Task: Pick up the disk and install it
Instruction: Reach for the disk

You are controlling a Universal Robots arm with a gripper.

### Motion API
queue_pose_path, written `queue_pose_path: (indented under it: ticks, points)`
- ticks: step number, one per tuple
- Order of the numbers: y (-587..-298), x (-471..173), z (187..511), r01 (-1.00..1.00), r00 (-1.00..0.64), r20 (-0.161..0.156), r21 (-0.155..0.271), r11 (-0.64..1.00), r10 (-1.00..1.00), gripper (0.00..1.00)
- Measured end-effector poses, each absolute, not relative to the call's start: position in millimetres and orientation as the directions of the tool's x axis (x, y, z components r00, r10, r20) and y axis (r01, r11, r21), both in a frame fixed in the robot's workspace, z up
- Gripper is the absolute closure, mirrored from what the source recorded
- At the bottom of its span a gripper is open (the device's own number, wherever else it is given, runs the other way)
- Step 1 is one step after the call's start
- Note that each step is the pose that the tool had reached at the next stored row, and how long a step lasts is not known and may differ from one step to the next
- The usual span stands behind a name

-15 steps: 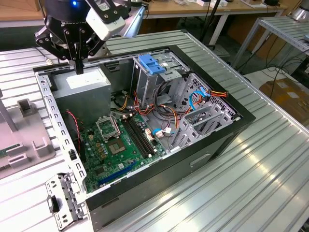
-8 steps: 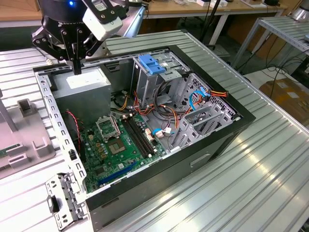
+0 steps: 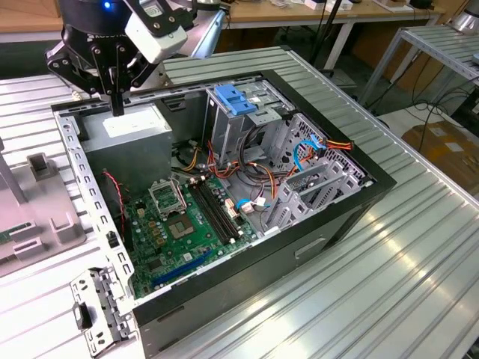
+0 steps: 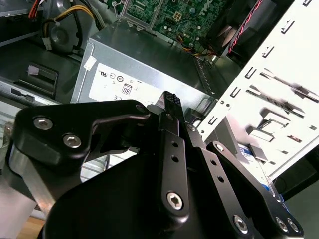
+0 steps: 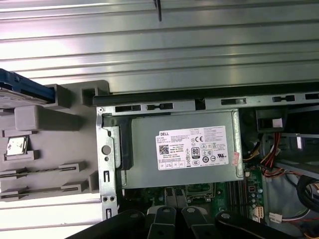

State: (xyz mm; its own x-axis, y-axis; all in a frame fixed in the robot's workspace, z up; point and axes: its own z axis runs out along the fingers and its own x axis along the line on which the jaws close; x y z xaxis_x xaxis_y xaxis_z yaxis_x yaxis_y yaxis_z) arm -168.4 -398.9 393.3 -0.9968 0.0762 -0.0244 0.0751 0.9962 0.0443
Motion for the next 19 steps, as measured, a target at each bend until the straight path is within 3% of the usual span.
queue_pose_path:
  ticks: [19]
  points:
    - [-398.9,-173.4,393.3,0.075,-0.997,-0.024,0.044,0.996,0.076,0.89]
